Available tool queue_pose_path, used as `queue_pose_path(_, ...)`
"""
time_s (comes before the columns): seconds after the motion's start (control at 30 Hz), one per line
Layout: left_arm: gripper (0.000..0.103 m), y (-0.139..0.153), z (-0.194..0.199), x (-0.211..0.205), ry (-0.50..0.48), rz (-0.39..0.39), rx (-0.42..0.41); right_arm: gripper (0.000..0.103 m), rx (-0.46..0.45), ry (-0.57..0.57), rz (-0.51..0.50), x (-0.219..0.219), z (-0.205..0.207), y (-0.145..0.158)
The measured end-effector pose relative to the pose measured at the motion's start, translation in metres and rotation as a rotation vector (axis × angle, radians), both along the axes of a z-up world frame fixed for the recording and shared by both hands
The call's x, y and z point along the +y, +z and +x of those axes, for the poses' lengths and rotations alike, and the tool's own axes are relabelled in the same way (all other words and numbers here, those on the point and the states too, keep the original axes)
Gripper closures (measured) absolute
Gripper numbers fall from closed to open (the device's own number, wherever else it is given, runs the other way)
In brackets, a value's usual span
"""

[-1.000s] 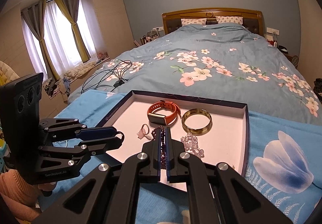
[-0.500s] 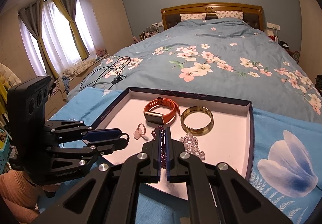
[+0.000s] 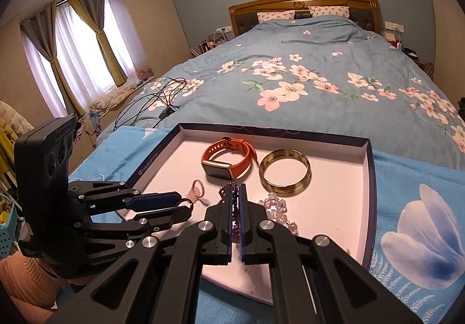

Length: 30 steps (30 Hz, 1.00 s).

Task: Organize jewelry
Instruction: 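Carry the black ring with the left tool while the right tool carries the red bracelet into the tray, then open both tools to release the red bracelet and black ring in the tray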

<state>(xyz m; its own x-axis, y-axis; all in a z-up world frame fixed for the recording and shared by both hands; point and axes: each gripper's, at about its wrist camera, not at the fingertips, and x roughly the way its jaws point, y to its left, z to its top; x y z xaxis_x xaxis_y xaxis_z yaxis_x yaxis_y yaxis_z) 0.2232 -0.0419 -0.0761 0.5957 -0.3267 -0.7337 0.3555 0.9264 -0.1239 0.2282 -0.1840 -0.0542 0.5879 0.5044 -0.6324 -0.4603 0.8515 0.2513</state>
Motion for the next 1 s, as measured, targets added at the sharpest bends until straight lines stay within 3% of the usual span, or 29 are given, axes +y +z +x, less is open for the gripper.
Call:
queue_pose_path(0.9, 0.081, -0.017, 0.022, -0.004, 0.033, 0.022, 0.047, 0.096, 0.069, -0.092, -0.032, -0.013, 0.029, -0.023)
queue_pose_path(1.0, 0.073, -0.017, 0.023, -0.004, 0.034, 0.019, 0.047, 0.096, 0.07, -0.102, -0.034, -0.014, 0.029, -0.023)
